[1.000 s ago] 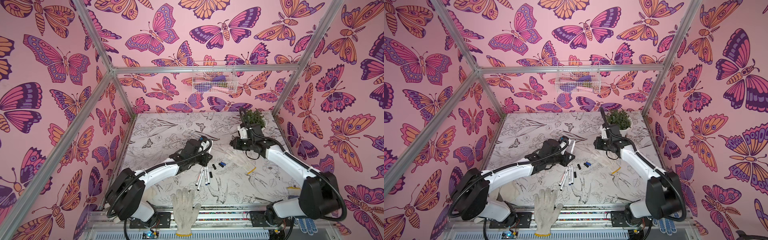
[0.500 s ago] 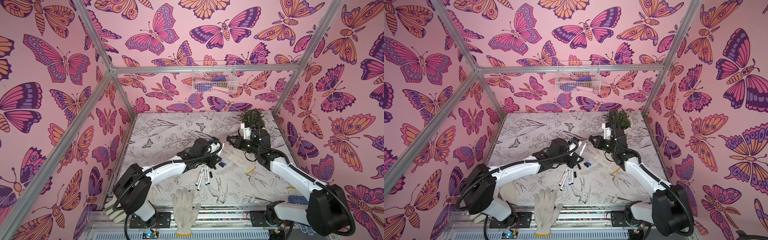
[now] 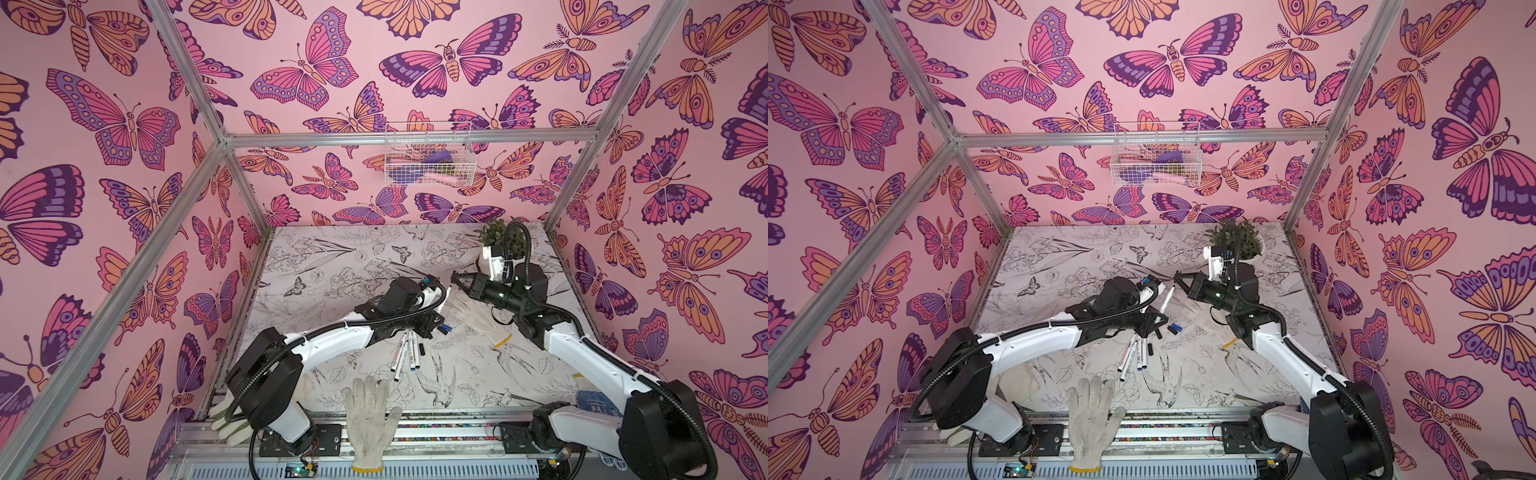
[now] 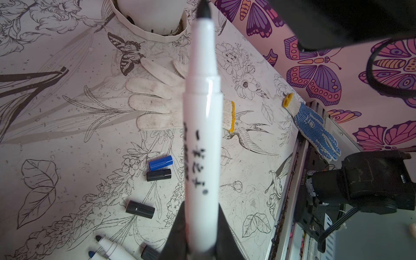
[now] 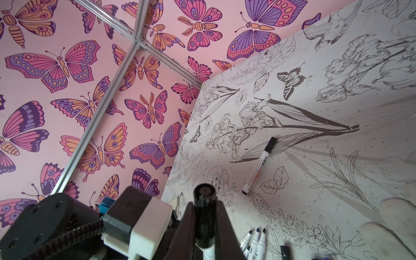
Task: Insert pens into pen caps
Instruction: Put on the pen cap to the pen.
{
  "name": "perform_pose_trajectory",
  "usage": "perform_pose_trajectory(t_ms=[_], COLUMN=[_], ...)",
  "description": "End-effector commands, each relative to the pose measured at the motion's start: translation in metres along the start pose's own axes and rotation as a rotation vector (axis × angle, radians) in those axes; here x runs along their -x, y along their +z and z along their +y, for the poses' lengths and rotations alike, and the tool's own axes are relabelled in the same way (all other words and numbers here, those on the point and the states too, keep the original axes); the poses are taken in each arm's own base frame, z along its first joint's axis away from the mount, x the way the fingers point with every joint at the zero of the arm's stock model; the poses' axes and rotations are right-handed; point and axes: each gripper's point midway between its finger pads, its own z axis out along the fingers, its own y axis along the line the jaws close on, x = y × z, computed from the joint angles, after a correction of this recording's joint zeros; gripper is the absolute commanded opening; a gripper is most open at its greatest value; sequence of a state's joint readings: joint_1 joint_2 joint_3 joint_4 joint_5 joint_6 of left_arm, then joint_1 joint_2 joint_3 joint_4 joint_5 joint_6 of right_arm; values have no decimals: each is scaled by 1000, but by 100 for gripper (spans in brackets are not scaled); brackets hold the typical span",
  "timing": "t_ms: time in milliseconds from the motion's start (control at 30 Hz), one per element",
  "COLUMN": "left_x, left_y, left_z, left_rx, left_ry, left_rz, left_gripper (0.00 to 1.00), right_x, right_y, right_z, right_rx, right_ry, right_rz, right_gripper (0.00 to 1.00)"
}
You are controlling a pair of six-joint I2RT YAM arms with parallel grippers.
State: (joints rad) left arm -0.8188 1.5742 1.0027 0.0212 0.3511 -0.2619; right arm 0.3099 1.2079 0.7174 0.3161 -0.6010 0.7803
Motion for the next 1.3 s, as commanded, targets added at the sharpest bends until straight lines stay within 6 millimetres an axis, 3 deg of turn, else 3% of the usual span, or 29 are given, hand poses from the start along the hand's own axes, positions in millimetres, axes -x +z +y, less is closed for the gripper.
perform_pose_trajectory(t_ms=[0, 1267], left_x=[2, 3], left_y=[3, -1], left_z=[-2, -8], left_rx=[-2, -24], left_ry=[19, 26], left_rz=[9, 6], left_gripper=[0, 0], right_x=[1, 2], right_y=[1, 2], right_z=[7, -5], right_rx=[18, -52], right_ry=[-35, -73], right_rz=[26, 39], right_gripper=[0, 0])
